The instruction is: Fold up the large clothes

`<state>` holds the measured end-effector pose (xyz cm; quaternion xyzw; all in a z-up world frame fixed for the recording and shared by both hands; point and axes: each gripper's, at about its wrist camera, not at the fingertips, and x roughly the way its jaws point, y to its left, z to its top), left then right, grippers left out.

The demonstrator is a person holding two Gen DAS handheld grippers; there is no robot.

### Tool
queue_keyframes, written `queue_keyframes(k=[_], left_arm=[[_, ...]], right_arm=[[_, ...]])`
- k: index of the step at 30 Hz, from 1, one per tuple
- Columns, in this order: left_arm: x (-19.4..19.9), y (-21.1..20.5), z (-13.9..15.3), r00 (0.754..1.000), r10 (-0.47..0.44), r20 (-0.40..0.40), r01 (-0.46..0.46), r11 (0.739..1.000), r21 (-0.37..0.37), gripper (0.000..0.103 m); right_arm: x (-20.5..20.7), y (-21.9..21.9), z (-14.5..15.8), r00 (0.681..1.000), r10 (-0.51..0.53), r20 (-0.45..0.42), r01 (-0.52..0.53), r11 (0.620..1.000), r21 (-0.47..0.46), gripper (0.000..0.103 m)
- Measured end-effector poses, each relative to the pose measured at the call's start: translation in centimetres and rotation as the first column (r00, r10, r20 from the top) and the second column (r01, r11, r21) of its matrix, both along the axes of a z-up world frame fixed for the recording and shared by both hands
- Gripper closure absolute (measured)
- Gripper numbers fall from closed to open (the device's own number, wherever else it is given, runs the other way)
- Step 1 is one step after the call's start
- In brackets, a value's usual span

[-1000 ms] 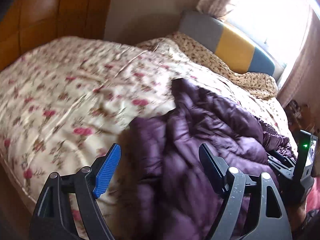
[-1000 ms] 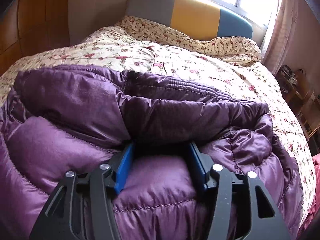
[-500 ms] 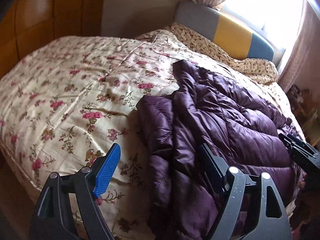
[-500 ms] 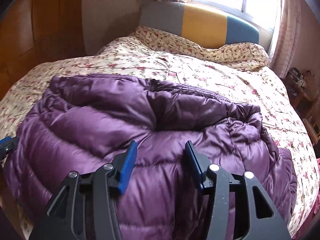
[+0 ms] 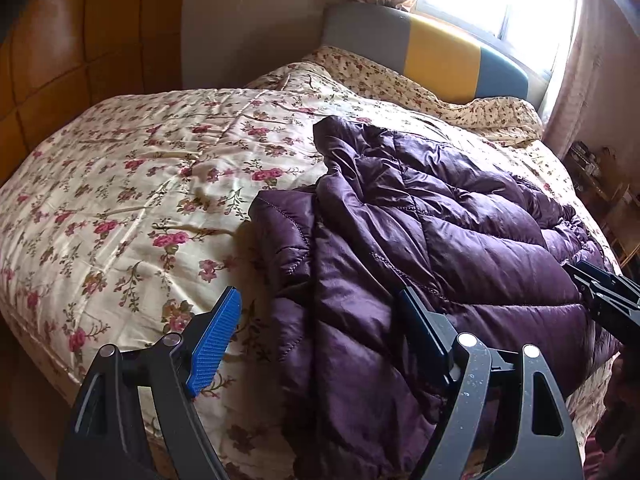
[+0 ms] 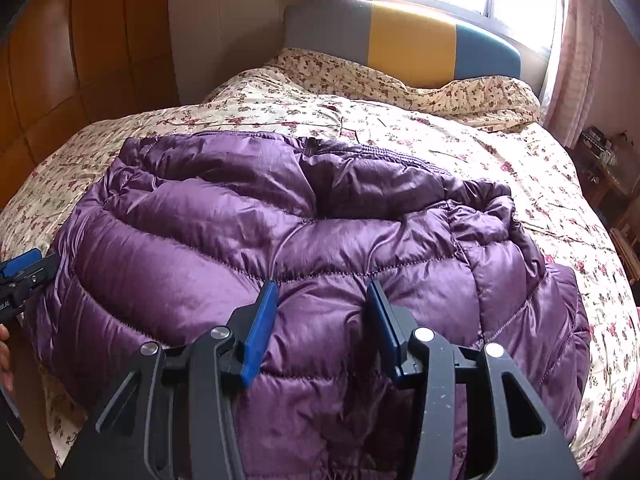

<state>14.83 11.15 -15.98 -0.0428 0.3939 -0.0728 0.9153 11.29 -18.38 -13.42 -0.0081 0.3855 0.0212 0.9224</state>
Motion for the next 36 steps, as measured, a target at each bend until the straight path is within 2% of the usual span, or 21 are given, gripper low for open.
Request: queue_keyframes(k=[5, 8, 10, 12, 14, 20, 26, 28, 30, 36], left_arm=[[0.0, 0.1, -0.4, 1.0, -0.004, -0.015, 0.003, 1.0, -0.023, 0.023], [0.3, 0.8, -1.0, 0.999, -0.005, -0.038, 0.002, 0.997, -0.079, 0.023], [0.6, 1.6, -1.7, 0.998, -0.009, -0.066, -0.001, 0.99, -0.142, 0.023], [0.9, 2.7, -2.6, 0.995, -0.015, -0.103, -0.009, 0.972, -0.233, 0.023], [1.0, 3.4, -3.2, 0.993, -0.024, -0.119, -0.012, 0.956, -0.292, 0.023], [1.3, 4.4, -3.6, 0.987, -0.038, -0.157, -0.028, 0.918, -0.395, 0.027], [1.3, 4.8, -3.9, 0.982, -0.07, -0.174, -0.018, 0.889, -0.457, 0.039], [1.2, 4.8, -3.9, 0.981, -0.086, -0.173, -0.01, 0.871, -0.49, 0.049], [1.3, 4.8, -4.1, 0.979, -0.11, -0.17, 0.006, 0.854, -0.52, 0.056], [0.7, 4.7, -3.9, 0.974, -0.17, -0.149, 0.052, 0.811, -0.583, 0.076]], right_arm=[[-0.4, 0.0, 0.2, 1.0, -0.003, -0.007, 0.003, 1.0, 0.007, 0.057], [-0.6, -0.2, 0.5, 1.0, -0.002, -0.014, 0.002, 1.0, 0.027, 0.059], [-0.8, -0.3, 0.8, 1.0, 0.004, -0.018, -0.004, 0.999, 0.04, 0.065], [-1.2, -0.2, 1.0, 1.0, 0.015, -0.022, -0.014, 0.999, 0.051, 0.072], [-1.6, 0.0, 1.2, 1.0, 0.022, -0.021, -0.021, 0.998, 0.056, 0.075], [-2.1, 0.8, 1.3, 0.999, 0.037, -0.034, -0.036, 0.998, 0.042, 0.082], [-2.5, 2.0, 1.0, 0.997, 0.049, -0.058, -0.05, 0.999, -0.008, 0.083], [-2.3, 2.7, 0.7, 0.994, 0.066, -0.082, -0.069, 0.997, -0.031, 0.084], [-2.1, 3.1, 0.0, 0.991, 0.079, -0.105, -0.083, 0.996, -0.039, 0.089], [-1.5, 3.8, -2.3, 0.984, 0.077, -0.16, -0.092, 0.992, -0.086, 0.089]])
